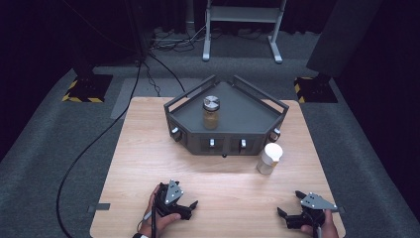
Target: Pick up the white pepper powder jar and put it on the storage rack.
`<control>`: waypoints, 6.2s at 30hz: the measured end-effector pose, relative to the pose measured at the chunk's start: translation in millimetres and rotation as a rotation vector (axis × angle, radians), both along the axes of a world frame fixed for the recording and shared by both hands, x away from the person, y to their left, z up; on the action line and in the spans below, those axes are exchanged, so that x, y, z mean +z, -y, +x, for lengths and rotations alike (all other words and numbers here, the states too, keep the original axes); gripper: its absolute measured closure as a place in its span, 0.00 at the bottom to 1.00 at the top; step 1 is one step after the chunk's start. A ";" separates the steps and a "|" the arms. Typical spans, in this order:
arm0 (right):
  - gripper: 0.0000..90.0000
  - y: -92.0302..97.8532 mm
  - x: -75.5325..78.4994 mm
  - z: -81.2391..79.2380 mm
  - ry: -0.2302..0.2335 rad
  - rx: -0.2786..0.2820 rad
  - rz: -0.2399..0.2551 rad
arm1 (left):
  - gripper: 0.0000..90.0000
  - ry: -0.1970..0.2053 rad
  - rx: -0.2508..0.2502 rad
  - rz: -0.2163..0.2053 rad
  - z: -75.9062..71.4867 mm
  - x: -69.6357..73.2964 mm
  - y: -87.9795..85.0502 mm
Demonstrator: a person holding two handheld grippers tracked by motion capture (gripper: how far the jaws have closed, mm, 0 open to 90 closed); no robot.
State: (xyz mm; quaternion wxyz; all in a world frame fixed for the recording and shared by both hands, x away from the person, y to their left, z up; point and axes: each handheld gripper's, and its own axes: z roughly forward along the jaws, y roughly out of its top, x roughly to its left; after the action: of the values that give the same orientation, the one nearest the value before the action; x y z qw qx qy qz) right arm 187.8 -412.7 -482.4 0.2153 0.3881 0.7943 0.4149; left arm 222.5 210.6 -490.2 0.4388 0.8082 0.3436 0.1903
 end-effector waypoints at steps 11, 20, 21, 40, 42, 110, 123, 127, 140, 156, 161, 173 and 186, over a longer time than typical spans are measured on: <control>0.00 -1.0 -0.3 -1.6 0.011 0.001 -0.008 | 0.02 0.000 -0.001 0.001 0.2 0.2 0.0; 0.01 -4.0 0.4 -5.6 0.031 -0.016 -0.016 | 0.02 0.000 -0.001 0.000 0.2 0.2 0.0; 0.02 -3.9 0.3 -6.2 0.033 -0.022 -0.011 | 0.02 0.000 -0.001 0.001 0.2 0.2 0.0; 0.02 -25.0 21.4 25.2 0.111 -0.017 0.087 | 0.02 0.000 -0.003 0.000 0.3 0.2 -0.1; 0.02 -28.2 24.7 28.7 0.120 -0.017 0.083 | 0.02 0.000 -0.003 0.001 0.3 0.2 -0.1; 0.33 -71.6 31.8 91.4 0.140 -0.138 0.119 | 0.02 -0.001 -0.010 0.000 1.0 0.3 -0.8; 0.33 -58.4 49.8 76.3 0.162 -0.165 0.135 | 0.02 -0.001 -0.011 0.001 1.0 0.3 -0.8; 0.33 -56.4 61.3 73.2 0.171 -0.168 0.128 | 0.02 -0.001 -0.011 0.001 1.0 0.3 -0.7; 0.33 -65.1 110.9 76.3 0.201 -0.155 0.094 | 0.02 -0.001 -0.011 0.001 1.0 0.3 -0.7; 0.33 -77.2 155.1 90.6 0.209 -0.128 0.098 | 0.02 0.000 -0.011 0.001 1.0 0.3 -0.7; 0.33 -80.4 166.1 93.4 0.222 -0.120 0.103 | 0.02 0.000 -0.011 0.002 1.0 0.3 -0.6; 0.33 -93.4 185.1 105.5 0.256 -0.110 0.116 | 0.02 -0.001 -0.011 0.002 0.9 0.4 -0.6; 0.33 -108.7 188.8 133.7 0.254 -0.114 0.119 | 0.02 0.000 -0.011 0.002 0.8 0.4 -0.6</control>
State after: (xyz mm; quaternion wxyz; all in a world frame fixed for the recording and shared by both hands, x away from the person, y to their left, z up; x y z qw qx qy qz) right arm 321.5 -304.0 -293.7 0.3136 0.3891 0.7113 0.4942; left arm 223.3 211.2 -489.8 0.4388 0.8106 0.3392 0.1883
